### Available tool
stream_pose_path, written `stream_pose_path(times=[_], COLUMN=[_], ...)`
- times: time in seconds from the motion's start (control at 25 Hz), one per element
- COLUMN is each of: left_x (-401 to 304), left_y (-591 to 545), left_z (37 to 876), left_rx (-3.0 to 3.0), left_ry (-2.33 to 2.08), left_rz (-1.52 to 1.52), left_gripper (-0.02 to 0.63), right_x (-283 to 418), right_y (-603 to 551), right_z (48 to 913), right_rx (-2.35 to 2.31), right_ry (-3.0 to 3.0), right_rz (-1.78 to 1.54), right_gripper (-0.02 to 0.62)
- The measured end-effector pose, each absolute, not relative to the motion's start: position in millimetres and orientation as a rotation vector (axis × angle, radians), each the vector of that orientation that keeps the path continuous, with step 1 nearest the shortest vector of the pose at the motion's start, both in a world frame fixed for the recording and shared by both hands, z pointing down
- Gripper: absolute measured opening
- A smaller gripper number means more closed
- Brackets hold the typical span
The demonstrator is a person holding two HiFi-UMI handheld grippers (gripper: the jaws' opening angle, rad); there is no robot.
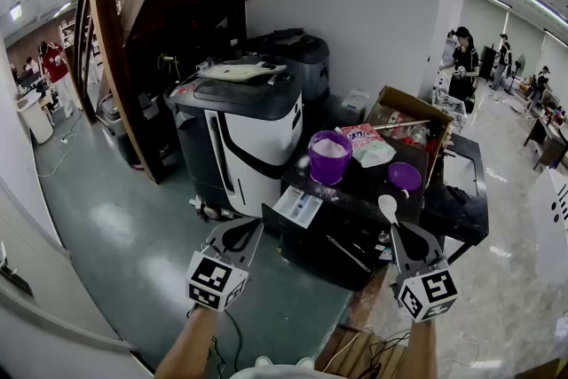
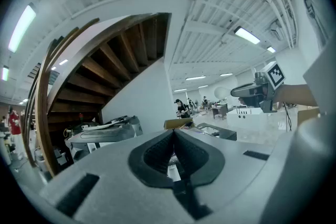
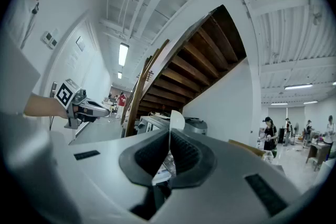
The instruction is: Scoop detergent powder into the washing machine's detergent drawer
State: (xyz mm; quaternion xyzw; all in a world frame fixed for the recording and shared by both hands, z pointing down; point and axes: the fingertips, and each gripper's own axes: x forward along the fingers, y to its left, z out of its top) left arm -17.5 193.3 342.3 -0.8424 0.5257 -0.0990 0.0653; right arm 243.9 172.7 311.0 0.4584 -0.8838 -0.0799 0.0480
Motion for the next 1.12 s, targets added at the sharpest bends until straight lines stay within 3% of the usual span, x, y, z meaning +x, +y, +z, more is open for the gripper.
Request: stream_pose_path(times=[1.12], left_x=[18], left_y=[176], left_z=[376], left_rx=[-2.536], left_ry=[1.737], left_rz=[-0.376], left_gripper=[0.009], right_x=[295], right_y=[133], right_z=[340], right_rx=[1.288], right_ry=[-2.79], right_rz=[-0.094], right_gripper=[0.004])
